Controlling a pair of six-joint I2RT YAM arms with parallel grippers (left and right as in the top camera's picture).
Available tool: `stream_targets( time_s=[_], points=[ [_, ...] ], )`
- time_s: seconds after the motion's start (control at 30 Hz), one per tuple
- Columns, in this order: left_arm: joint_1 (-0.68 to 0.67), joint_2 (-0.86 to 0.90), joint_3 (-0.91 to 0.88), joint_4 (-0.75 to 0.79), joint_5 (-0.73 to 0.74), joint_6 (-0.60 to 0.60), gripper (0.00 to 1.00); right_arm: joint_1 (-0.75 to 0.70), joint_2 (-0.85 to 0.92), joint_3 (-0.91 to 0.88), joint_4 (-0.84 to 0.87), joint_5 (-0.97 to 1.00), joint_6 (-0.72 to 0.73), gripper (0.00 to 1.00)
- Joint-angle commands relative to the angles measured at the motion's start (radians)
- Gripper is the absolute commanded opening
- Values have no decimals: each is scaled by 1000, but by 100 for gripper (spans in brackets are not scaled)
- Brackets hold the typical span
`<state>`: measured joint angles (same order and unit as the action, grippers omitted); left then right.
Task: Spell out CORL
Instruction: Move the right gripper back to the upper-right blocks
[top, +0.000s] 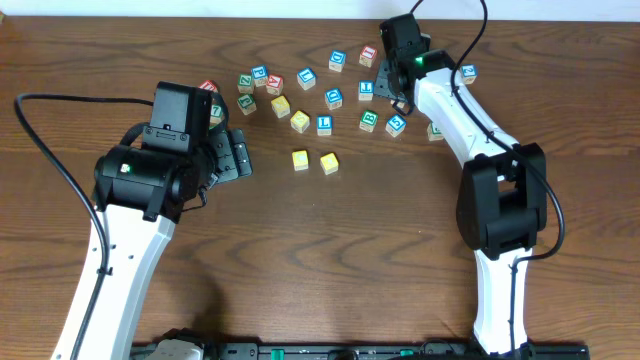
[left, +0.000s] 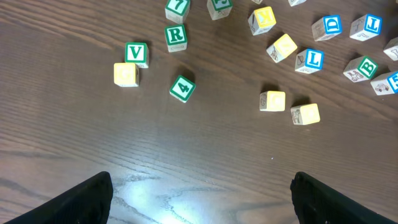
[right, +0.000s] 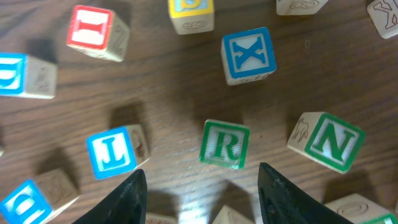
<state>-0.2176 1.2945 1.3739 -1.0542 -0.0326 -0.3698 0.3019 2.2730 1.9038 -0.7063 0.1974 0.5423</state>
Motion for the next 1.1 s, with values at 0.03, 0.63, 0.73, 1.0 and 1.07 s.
stream_targets(
  time_s=[0.03,0.63,0.73,1.0,1.07],
  points=[
    [5,6,16,-3,-13,-9,90,-13,37,14,21,14,26,52],
    [5,33,16,1,-13,-9,90,-48,94,14,43,2,29,51],
    [5,45,16,0,-13,-9,90,-48,97,14,60,3,28,52],
    [5,56,16,0,-13,-9,90,-48,97,14,97,2,25,52],
    [5,56,16,0,-13,-9,90,-49,97,14,106,0,11,53]
  ],
)
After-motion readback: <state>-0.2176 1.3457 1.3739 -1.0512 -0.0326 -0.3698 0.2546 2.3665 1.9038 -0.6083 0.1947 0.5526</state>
